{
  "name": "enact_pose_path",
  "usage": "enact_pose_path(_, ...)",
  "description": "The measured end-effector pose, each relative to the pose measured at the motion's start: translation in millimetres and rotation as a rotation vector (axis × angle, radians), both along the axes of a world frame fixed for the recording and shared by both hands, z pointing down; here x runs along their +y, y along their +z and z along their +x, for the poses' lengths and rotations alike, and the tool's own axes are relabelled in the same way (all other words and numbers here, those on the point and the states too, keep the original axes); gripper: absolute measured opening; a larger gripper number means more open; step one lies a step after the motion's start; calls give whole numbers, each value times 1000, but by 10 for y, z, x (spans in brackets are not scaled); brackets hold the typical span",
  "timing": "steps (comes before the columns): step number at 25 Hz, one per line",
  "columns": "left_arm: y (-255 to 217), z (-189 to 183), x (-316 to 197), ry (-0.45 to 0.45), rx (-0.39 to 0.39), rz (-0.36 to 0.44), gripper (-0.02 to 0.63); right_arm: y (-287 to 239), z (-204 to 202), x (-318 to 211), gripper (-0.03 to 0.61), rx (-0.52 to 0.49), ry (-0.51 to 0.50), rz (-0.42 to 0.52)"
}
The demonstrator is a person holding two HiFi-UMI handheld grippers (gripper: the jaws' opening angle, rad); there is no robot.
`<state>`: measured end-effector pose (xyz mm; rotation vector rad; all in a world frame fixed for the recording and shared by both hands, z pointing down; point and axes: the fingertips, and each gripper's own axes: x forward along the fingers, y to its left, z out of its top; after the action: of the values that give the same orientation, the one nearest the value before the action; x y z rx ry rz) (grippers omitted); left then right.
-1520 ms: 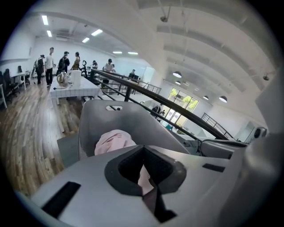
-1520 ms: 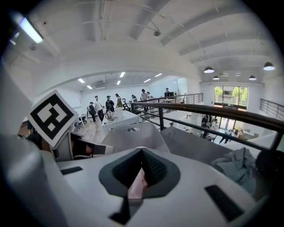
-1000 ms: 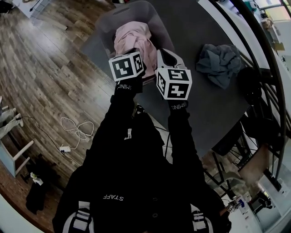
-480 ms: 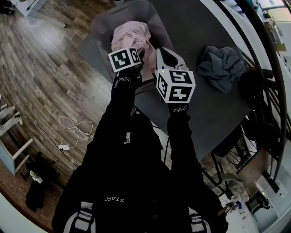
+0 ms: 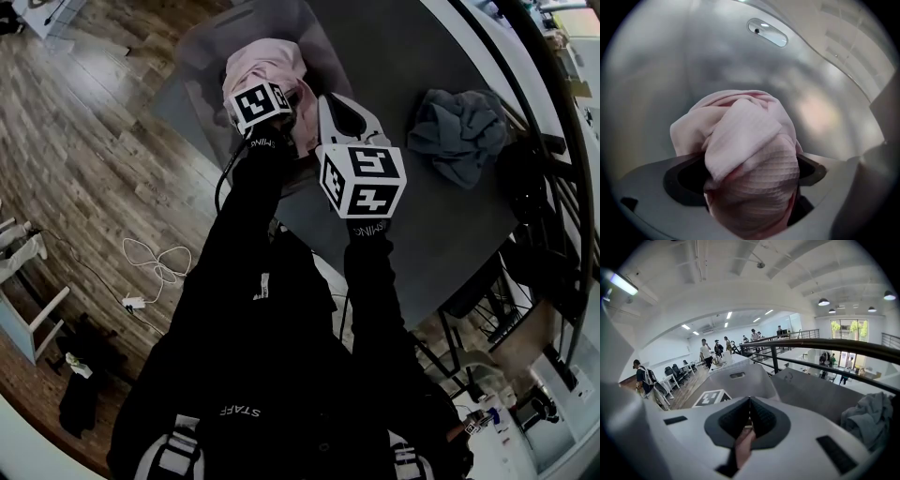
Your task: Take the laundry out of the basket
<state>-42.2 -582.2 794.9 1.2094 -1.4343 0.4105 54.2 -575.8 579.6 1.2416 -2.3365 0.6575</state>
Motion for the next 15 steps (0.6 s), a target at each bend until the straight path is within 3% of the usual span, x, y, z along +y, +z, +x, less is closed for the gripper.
enact_pose_path(11,267,44,-78,8,3,-19,540,-11,29,5,15,-11,5,8)
enact_pose_path(13,246,36,-71,17,1,-24,507,-29,41,34,15,-16,8,8)
enact_pose_path(15,189,12,-73,27,-9,-19,433,-54,55,64,15,-16,15,8)
